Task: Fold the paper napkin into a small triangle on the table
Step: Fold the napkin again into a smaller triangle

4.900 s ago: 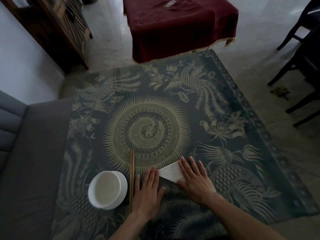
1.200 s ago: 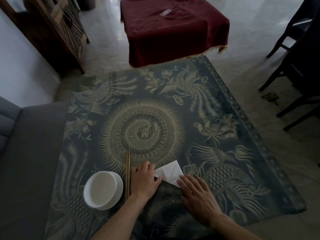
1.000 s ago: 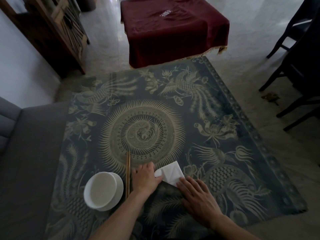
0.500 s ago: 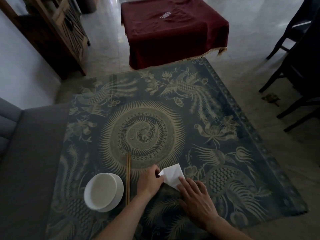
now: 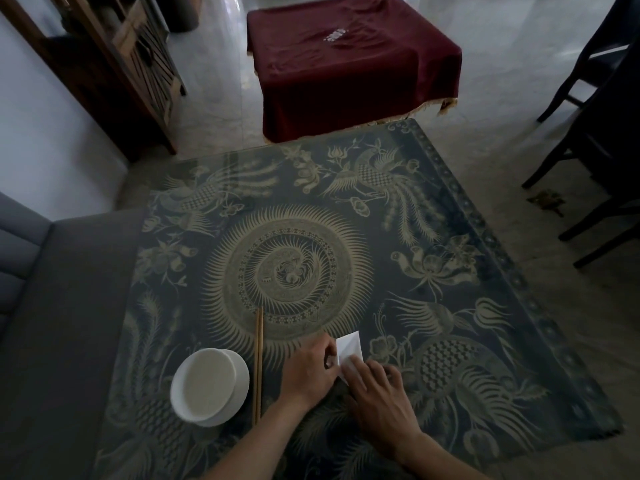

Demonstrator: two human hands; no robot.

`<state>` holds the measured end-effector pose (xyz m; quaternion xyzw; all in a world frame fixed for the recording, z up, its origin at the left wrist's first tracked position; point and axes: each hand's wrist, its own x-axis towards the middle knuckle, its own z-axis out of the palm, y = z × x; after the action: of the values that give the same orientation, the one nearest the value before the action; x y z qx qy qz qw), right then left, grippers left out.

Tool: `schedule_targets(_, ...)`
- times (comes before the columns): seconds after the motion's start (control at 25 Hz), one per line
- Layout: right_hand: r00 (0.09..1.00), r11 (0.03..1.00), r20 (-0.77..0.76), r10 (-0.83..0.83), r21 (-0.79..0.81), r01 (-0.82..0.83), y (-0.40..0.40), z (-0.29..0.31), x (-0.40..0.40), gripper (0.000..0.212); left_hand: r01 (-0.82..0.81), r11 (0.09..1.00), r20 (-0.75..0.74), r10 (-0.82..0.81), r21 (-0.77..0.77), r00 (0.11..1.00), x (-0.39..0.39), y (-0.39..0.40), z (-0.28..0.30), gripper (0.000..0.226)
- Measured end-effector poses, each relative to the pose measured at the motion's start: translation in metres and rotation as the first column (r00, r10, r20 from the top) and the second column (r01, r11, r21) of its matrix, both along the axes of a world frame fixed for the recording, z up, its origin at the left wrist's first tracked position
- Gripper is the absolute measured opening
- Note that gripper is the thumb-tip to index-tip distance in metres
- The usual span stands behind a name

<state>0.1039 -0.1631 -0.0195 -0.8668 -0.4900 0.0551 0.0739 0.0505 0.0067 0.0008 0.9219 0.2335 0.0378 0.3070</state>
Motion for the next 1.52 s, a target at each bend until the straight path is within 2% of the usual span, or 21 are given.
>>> schedule_targets(0.16, 1.000, 0.999, 0.005, -0.022, 0.030, 0.022, -0.013, -0.004, 0.004, 0.049, 0.116, 0.990, 0.063, -0.122, 0.085, 0.991, -0.006, -0.008, -0.004, 0.022)
schedule_targets(0.32, 0.998, 0.996, 0.051, 0.033, 0.087, -0.037, -0.036, -0.013, 0.006, 0.048, 0.231, 0.959, 0.100, -0.249, 0.167, 0.963, -0.011, -0.011, -0.009, 0.020)
schedule_targets(0.56, 0.996, 0.987, 0.045, 0.071, 0.140, -0.077, -0.051, -0.019, 0.002, 0.047, 0.324, 0.918, 0.017, -0.337, 0.228, 0.942, -0.021, -0.016, -0.015, 0.026)
schedule_targets(0.68, 0.999, 0.985, -0.004, 0.044, 0.170, -0.043, -0.056, -0.024, 0.002, 0.048, 0.340, 0.905, 0.001, -0.352, 0.257, 0.936, -0.021, -0.019, -0.015, 0.030)
schedule_targets(0.88, 0.994, 0.979, -0.048, 0.094, 0.187, -0.083, -0.067, -0.029, 0.004, 0.047, 0.373, 0.877, -0.003, -0.391, 0.304, 0.920, -0.021, -0.021, -0.015, 0.035)
schedule_targets(1.28, 0.989, 0.961, -0.081, 0.126, 0.256, -0.102, -0.067, -0.015, 0.015, 0.019, 0.434, 0.833, -0.068, -0.439, 0.344, 0.896, -0.023, -0.022, -0.021, 0.050)
schedule_targets(1.4, 0.992, 0.968, -0.106, 0.063, 0.249, -0.035, -0.055, -0.005, 0.019, 0.022, 0.412, 0.844, -0.008, -0.436, 0.342, 0.900, -0.028, -0.023, -0.029, 0.045)
schedule_targets(1.52, 0.994, 0.972, -0.110, 0.006, 0.236, 0.020, -0.036, 0.001, 0.022, 0.034, 0.344, 0.882, 0.078, -0.387, 0.323, 0.919, -0.035, -0.024, -0.036, 0.030)
